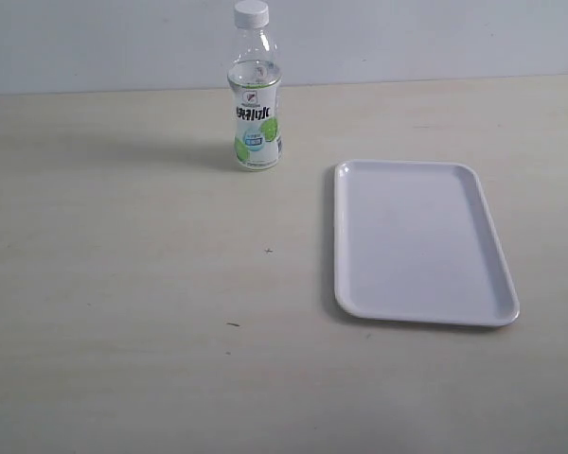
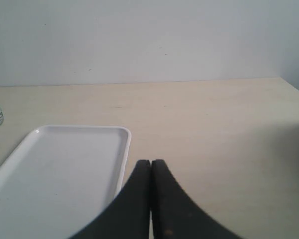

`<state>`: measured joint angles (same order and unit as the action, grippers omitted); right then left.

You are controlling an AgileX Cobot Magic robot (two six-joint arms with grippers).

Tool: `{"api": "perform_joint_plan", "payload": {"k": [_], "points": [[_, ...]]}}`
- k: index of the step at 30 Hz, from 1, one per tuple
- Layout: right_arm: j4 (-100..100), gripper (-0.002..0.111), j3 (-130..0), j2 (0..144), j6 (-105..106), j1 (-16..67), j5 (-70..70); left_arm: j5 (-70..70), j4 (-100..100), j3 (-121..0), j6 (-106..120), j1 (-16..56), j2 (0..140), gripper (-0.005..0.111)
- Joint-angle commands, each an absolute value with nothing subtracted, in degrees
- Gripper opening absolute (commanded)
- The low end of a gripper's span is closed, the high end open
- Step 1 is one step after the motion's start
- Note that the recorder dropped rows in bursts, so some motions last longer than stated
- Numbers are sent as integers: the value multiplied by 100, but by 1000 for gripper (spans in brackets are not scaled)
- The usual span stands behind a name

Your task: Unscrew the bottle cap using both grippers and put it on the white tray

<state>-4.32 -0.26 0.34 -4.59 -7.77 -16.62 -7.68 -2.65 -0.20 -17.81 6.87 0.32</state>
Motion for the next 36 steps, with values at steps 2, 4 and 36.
{"api": "perform_joint_plan", "payload": {"k": [2,4,36], "points": [[-445,0,0,0,-459,-796,-1628,-427,-209,0,-1845,720,0,0],[-445,0,0,0,-459,-796,-1628,-321,-209,0,-1845,720,0,0],[-445,0,0,0,-459,-796,-1628,4675,-2965,-3292,-2898,742,8078,0]]}}
